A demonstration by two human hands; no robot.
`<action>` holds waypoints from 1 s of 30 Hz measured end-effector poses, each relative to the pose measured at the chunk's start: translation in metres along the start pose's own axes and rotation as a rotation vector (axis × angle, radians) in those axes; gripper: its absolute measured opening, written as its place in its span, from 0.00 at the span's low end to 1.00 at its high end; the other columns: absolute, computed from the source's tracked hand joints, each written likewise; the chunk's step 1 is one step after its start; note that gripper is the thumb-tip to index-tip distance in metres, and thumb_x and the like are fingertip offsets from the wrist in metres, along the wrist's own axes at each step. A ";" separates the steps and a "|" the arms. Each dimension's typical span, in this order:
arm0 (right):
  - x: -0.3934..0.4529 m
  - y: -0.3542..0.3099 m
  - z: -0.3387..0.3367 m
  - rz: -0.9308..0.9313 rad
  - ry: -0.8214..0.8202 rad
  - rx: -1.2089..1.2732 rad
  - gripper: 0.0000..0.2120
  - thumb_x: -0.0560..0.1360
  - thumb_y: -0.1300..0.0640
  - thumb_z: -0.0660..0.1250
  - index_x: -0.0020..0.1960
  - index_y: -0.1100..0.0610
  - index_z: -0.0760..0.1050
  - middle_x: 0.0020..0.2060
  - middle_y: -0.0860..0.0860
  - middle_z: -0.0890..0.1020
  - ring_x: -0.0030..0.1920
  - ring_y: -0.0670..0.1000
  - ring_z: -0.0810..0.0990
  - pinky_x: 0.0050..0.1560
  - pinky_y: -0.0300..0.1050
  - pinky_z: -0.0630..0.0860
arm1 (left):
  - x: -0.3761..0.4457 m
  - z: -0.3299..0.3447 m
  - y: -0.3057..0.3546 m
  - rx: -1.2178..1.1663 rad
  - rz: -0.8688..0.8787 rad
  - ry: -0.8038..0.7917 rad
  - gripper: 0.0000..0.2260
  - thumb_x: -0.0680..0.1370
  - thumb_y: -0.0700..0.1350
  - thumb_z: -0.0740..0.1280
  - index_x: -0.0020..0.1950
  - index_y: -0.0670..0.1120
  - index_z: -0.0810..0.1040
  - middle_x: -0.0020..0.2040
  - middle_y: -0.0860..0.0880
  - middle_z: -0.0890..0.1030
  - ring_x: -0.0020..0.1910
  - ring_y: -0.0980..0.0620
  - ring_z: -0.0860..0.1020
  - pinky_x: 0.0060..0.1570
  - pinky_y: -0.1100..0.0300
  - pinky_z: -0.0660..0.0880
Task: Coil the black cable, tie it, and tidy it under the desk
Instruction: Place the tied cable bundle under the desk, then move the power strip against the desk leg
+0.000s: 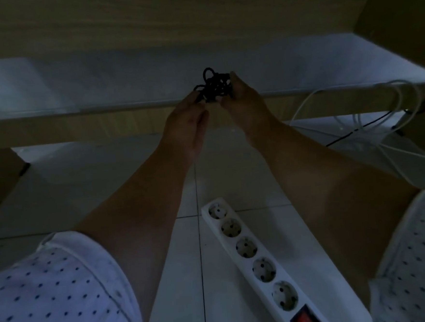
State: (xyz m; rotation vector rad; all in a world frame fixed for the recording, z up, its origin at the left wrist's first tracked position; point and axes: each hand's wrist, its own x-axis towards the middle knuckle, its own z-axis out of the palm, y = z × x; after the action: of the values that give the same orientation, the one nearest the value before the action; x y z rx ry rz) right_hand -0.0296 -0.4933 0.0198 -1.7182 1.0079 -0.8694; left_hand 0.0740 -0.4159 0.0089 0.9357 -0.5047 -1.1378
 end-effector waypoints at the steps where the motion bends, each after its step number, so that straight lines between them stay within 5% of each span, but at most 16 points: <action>1: -0.001 0.001 -0.001 -0.029 -0.021 -0.037 0.30 0.81 0.63 0.60 0.79 0.58 0.51 0.77 0.54 0.61 0.75 0.51 0.63 0.58 0.26 0.59 | 0.000 0.003 0.001 -0.011 0.002 -0.017 0.19 0.81 0.33 0.59 0.73 0.40 0.69 0.69 0.44 0.76 0.61 0.53 0.76 0.68 0.63 0.68; 6: 0.002 -0.002 -0.005 -0.084 -0.181 -0.493 0.34 0.82 0.63 0.59 0.79 0.56 0.40 0.79 0.58 0.50 0.78 0.55 0.54 0.71 0.36 0.48 | -0.005 0.019 0.009 -0.016 -0.001 -0.024 0.18 0.83 0.40 0.60 0.73 0.41 0.69 0.73 0.47 0.71 0.60 0.56 0.74 0.69 0.62 0.64; 10: 0.006 -0.008 0.001 -0.052 -0.324 -0.571 0.40 0.81 0.57 0.63 0.78 0.59 0.36 0.79 0.57 0.40 0.79 0.54 0.44 0.74 0.41 0.42 | -0.007 0.018 0.011 -0.003 -0.040 -0.048 0.18 0.83 0.40 0.59 0.73 0.41 0.69 0.72 0.44 0.72 0.62 0.52 0.74 0.58 0.62 0.74; 13: 0.008 -0.010 0.004 0.018 -0.359 -0.623 0.38 0.82 0.56 0.61 0.78 0.60 0.37 0.79 0.56 0.38 0.79 0.53 0.42 0.74 0.42 0.42 | -0.004 0.014 0.011 0.096 -0.040 -0.005 0.18 0.84 0.42 0.59 0.74 0.43 0.67 0.73 0.47 0.71 0.67 0.52 0.71 0.65 0.59 0.69; 16: 0.001 -0.007 0.005 0.027 -0.297 -0.618 0.31 0.83 0.58 0.56 0.79 0.60 0.43 0.80 0.56 0.46 0.79 0.55 0.48 0.75 0.43 0.45 | -0.002 0.010 0.006 0.150 -0.057 0.046 0.17 0.82 0.43 0.63 0.71 0.44 0.73 0.69 0.46 0.76 0.67 0.49 0.73 0.66 0.56 0.71; 18: -0.009 0.000 0.005 0.016 -0.155 -0.505 0.26 0.81 0.64 0.56 0.78 0.59 0.56 0.78 0.56 0.59 0.76 0.55 0.60 0.73 0.41 0.54 | -0.006 0.009 0.003 0.222 -0.057 0.080 0.15 0.81 0.42 0.64 0.67 0.44 0.76 0.63 0.46 0.79 0.62 0.48 0.76 0.59 0.57 0.75; 22: -0.032 0.016 0.002 0.004 0.022 -0.367 0.16 0.77 0.66 0.61 0.63 0.60 0.78 0.64 0.57 0.79 0.65 0.56 0.76 0.66 0.43 0.69 | -0.022 0.006 -0.008 0.338 -0.027 0.144 0.10 0.81 0.38 0.62 0.61 0.42 0.77 0.47 0.48 0.80 0.45 0.54 0.78 0.46 0.63 0.77; 26: -0.078 0.026 -0.002 0.042 0.072 -0.229 0.13 0.79 0.64 0.60 0.57 0.59 0.81 0.57 0.54 0.83 0.56 0.53 0.80 0.54 0.39 0.74 | -0.045 0.000 -0.026 0.502 0.008 0.188 0.07 0.79 0.38 0.65 0.55 0.44 0.80 0.44 0.49 0.81 0.42 0.55 0.78 0.38 0.68 0.75; 30: -0.121 0.037 -0.005 0.093 0.045 -0.236 0.14 0.80 0.66 0.58 0.60 0.60 0.80 0.60 0.55 0.81 0.59 0.53 0.79 0.53 0.30 0.68 | -0.079 -0.001 -0.050 0.726 0.018 0.183 0.10 0.80 0.39 0.63 0.58 0.44 0.81 0.56 0.48 0.81 0.51 0.53 0.77 0.52 0.63 0.75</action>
State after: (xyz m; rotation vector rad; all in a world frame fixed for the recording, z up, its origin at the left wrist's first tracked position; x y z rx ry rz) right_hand -0.0927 -0.3941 -0.0276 -1.8376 1.2516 -0.7561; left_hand 0.0188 -0.3482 -0.0245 1.6395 -0.7939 -0.8400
